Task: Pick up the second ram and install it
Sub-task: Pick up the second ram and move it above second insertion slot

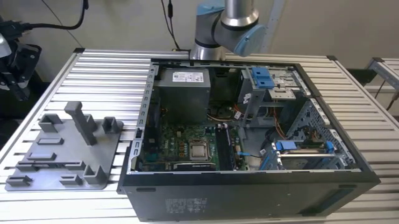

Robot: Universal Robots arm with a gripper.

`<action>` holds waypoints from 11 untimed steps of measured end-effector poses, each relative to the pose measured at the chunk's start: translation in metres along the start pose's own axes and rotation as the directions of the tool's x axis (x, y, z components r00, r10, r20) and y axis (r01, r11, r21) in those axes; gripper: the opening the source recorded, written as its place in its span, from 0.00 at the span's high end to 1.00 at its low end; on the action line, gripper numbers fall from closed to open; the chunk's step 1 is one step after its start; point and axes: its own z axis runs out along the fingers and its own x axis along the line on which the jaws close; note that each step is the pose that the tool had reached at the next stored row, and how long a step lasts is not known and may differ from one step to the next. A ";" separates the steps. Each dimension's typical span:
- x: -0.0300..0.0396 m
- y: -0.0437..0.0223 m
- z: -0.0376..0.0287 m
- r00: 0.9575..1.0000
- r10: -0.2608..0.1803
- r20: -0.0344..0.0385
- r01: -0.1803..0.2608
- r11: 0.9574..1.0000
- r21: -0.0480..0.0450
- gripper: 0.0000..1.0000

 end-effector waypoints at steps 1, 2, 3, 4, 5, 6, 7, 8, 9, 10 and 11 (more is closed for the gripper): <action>0.0000 0.0000 0.0000 1.000 -0.011 -0.001 0.011 1.000 0.001 0.89; 0.0000 0.0000 0.0000 1.000 -0.023 -0.001 0.023 1.000 0.003 0.89; 0.0000 0.0000 0.0000 0.999 -0.032 -0.002 0.032 0.999 0.004 0.89; 0.0000 0.0000 0.0000 0.999 -0.043 -0.003 0.043 0.999 0.005 0.89; 0.0000 0.0000 0.0000 0.999 -0.054 -0.003 0.054 0.999 0.006 0.89; 0.0000 0.0000 0.0000 0.998 -0.064 -0.004 0.064 0.998 0.007 0.89; 0.0000 0.0000 0.0000 0.997 -0.074 -0.005 0.074 0.997 0.009 0.89; 0.0000 0.0000 0.0000 0.996 -0.084 -0.006 0.084 0.996 0.010 0.89; 0.0000 0.0000 0.0000 0.996 -0.093 -0.007 0.093 0.996 0.011 0.89; 0.0000 0.0000 0.0000 0.995 -0.102 -0.008 0.102 0.995 0.013 0.89; 0.0000 0.0000 0.0000 0.994 -0.110 -0.008 0.110 0.994 0.015 0.89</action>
